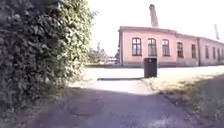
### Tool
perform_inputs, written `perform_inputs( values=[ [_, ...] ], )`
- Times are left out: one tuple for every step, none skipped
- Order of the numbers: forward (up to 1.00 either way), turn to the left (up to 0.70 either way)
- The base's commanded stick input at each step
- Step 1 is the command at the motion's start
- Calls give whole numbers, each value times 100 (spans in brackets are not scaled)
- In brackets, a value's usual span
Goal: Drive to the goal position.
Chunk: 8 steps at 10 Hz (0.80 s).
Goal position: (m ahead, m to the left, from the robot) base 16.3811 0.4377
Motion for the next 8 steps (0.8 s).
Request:
perform_inputs(
  values=[
    [70,-3],
    [70,-1],
    [70,0],
    [70,0],
    [70,0],
    [70,0],
    [70,0],
    [70,0]
  ],
)
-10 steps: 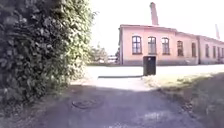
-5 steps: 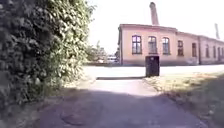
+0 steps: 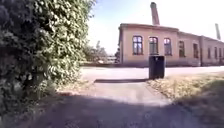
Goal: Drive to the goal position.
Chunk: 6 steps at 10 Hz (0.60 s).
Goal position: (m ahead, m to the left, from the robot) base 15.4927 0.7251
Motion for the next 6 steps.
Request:
perform_inputs(
  values=[
    [70,0],
    [70,0],
    [70,0],
    [70,-5],
    [70,-14],
    [70,-7]
  ],
)
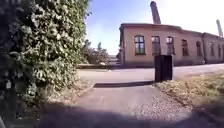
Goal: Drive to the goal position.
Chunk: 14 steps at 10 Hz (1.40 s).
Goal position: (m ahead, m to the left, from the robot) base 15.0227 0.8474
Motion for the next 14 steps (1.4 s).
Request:
perform_inputs(
  values=[
    [70,0],
    [70,0],
    [70,0],
    [70,0],
    [70,0],
    [70,0],
    [70,0],
    [70,0],
    [70,0],
    [70,-7],
    [70,-14],
    [70,-9],
    [70,-4],
    [70,-2]
  ],
)
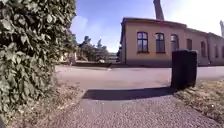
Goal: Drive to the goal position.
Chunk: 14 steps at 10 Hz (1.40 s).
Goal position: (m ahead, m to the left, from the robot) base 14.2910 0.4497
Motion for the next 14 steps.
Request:
perform_inputs(
  values=[
    [70,-12],
    [70,-13],
    [70,-7],
    [70,-1],
    [70,-8],
    [70,-14],
    [70,-12],
    [70,-4],
    [70,-3],
    [70,-12],
    [70,-14],
    [70,-14],
    [70,-14],
    [70,-14]
  ],
)
